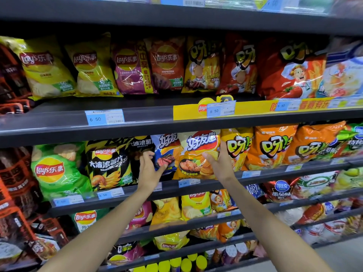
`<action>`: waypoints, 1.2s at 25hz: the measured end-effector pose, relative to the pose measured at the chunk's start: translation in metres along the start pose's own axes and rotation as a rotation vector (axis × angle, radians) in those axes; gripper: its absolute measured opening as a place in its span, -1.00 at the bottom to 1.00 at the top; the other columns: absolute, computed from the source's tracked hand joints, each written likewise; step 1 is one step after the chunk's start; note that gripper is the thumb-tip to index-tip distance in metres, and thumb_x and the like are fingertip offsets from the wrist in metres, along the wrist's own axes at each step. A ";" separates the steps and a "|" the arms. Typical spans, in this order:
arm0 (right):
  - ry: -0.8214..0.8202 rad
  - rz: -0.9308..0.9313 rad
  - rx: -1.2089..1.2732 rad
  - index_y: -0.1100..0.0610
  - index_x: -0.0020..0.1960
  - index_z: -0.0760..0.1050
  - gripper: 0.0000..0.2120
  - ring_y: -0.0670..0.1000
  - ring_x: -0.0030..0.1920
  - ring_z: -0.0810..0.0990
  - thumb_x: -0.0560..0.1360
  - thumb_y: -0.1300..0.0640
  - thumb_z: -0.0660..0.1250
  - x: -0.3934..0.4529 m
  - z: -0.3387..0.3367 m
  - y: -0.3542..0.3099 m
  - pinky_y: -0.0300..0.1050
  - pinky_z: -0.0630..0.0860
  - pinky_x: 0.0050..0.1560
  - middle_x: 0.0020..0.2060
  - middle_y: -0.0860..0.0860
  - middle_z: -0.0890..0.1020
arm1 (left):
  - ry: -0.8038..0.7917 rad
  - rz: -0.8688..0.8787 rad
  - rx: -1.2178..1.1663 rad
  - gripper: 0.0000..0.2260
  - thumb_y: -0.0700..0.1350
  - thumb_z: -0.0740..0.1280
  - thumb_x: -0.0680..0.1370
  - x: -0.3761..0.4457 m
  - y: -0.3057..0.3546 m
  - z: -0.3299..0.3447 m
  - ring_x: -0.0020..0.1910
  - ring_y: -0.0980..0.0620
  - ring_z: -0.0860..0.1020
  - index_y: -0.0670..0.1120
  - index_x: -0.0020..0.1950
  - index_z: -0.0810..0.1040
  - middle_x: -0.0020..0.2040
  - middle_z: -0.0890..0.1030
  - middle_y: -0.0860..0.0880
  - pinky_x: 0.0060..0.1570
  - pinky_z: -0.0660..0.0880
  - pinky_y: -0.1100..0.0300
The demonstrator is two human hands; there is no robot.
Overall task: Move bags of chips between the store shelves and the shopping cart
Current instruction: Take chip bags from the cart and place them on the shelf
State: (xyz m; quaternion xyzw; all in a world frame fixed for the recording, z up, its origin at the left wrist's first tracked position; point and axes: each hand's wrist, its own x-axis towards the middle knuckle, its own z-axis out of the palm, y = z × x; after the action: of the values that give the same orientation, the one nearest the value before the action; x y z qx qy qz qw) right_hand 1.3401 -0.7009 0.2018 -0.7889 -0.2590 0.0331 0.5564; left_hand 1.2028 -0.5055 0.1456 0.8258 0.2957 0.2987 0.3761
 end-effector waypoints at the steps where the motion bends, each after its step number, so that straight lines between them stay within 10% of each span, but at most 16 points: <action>1: -0.002 -0.003 0.004 0.10 0.45 0.21 -0.42 0.01 0.23 0.54 0.53 0.13 0.41 0.001 0.001 0.001 -0.06 0.52 0.17 0.24 0.05 0.54 | 0.005 -0.049 -0.022 -0.47 -0.10 0.50 0.48 0.006 0.001 0.000 0.20 -0.09 0.47 -0.13 0.30 0.28 0.24 0.38 -0.12 0.08 0.43 0.12; 6: -0.014 -0.017 0.006 0.11 0.46 0.20 -0.40 -0.07 0.18 0.52 0.53 0.12 0.41 0.005 0.001 0.006 -0.14 0.53 0.12 0.22 0.02 0.53 | -0.124 -0.116 0.012 -0.53 0.06 0.47 0.49 0.028 -0.007 0.011 0.18 -0.19 0.55 -0.03 0.20 0.27 0.17 0.58 -0.11 0.07 0.53 -0.18; 14: -0.020 -0.056 0.008 0.07 0.45 0.20 -0.40 -0.08 0.18 0.52 0.52 0.08 0.42 0.008 0.005 0.011 -0.03 0.54 0.20 0.15 -0.09 0.51 | -0.091 -0.004 0.126 -0.63 -0.04 0.39 0.57 0.023 -0.023 -0.009 0.08 -0.10 0.55 -0.04 0.24 0.26 0.15 0.56 -0.07 -0.13 0.52 -0.05; 30: -0.035 -0.066 0.028 0.17 0.48 0.15 -0.44 0.06 0.36 0.43 0.58 0.13 0.33 0.015 0.028 0.003 -0.01 0.44 0.30 0.35 0.09 0.46 | -0.109 0.059 0.061 -0.37 -0.17 0.34 0.60 0.009 -0.043 -0.049 0.12 -0.03 0.55 0.07 0.53 0.05 0.23 0.52 -0.08 0.14 0.53 -0.09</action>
State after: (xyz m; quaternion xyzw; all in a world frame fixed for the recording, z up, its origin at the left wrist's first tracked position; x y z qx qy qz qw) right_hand 1.3447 -0.6707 0.1919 -0.7712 -0.2940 0.0320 0.5637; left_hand 1.1625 -0.4546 0.1401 0.8602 0.2594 0.2552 0.3574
